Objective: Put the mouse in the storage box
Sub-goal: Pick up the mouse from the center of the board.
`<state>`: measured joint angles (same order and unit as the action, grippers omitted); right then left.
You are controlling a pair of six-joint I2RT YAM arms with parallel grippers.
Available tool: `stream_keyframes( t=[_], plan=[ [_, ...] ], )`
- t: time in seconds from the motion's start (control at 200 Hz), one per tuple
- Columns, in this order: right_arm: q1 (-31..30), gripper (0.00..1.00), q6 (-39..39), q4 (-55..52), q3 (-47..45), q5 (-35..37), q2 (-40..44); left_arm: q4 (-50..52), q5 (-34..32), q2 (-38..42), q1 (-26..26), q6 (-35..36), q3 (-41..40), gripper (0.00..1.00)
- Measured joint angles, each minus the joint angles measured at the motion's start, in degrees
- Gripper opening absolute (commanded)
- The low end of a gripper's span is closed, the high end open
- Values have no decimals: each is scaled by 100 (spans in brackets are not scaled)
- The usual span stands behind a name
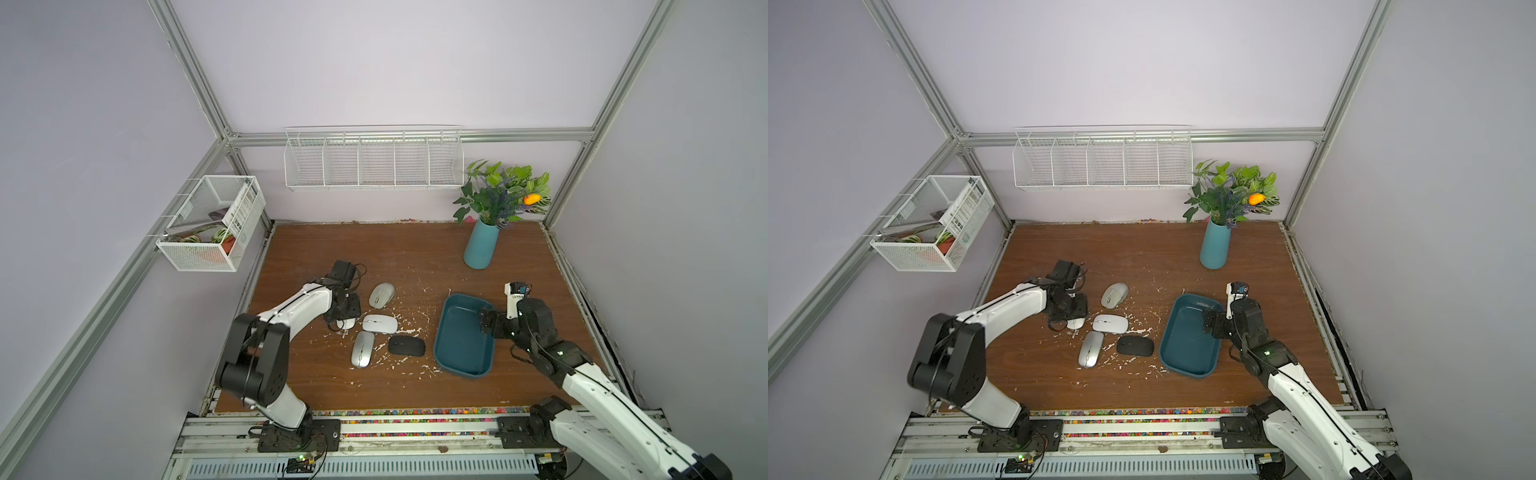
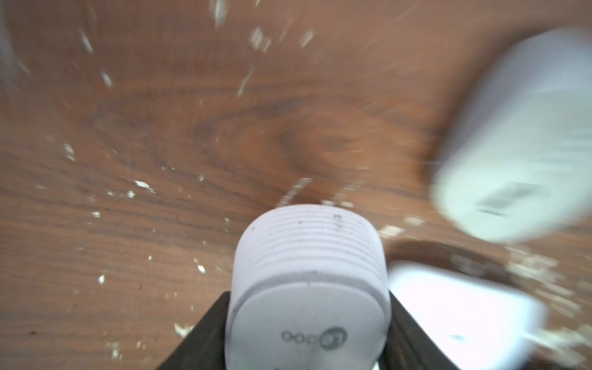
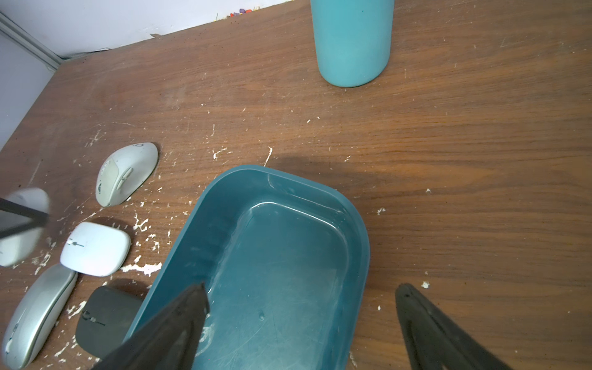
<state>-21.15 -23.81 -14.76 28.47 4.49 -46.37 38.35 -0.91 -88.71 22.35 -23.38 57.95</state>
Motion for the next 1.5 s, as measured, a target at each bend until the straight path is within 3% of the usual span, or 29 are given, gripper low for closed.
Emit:
stream_keyframes(
  t=[0.185,0.335,0.435,0.64,0.78,1.105,1.24,1.5],
  plan=[
    [0,91,-243,-160,317,-822,-57,98,553,1209,942,848,898,36],
    [-35,90,-645,-223,1088,-2026,-365,166,745,1397,2070,1858,1357,35],
    [-236,89,-929,-212,1576,-2780,-597,315,713,1322,2461,2404,1276,34],
    [-1088,87,-1266,-243,2070,-3510,-1095,162,686,1421,2618,3171,649,33],
    [-1314,84,-1484,-197,2076,-3657,-1309,-186,791,1810,2669,3451,166,33],
    [-1746,74,-2087,487,2221,-3790,-2124,-791,999,2586,2719,3724,-409,31],
    [-1985,73,-2227,793,2385,-3803,-2417,-850,1001,2634,2719,3764,-494,30],
    [-2179,59,-2461,1224,2529,-3823,-2861,-892,1023,2636,2719,3764,-525,30]
  ],
)
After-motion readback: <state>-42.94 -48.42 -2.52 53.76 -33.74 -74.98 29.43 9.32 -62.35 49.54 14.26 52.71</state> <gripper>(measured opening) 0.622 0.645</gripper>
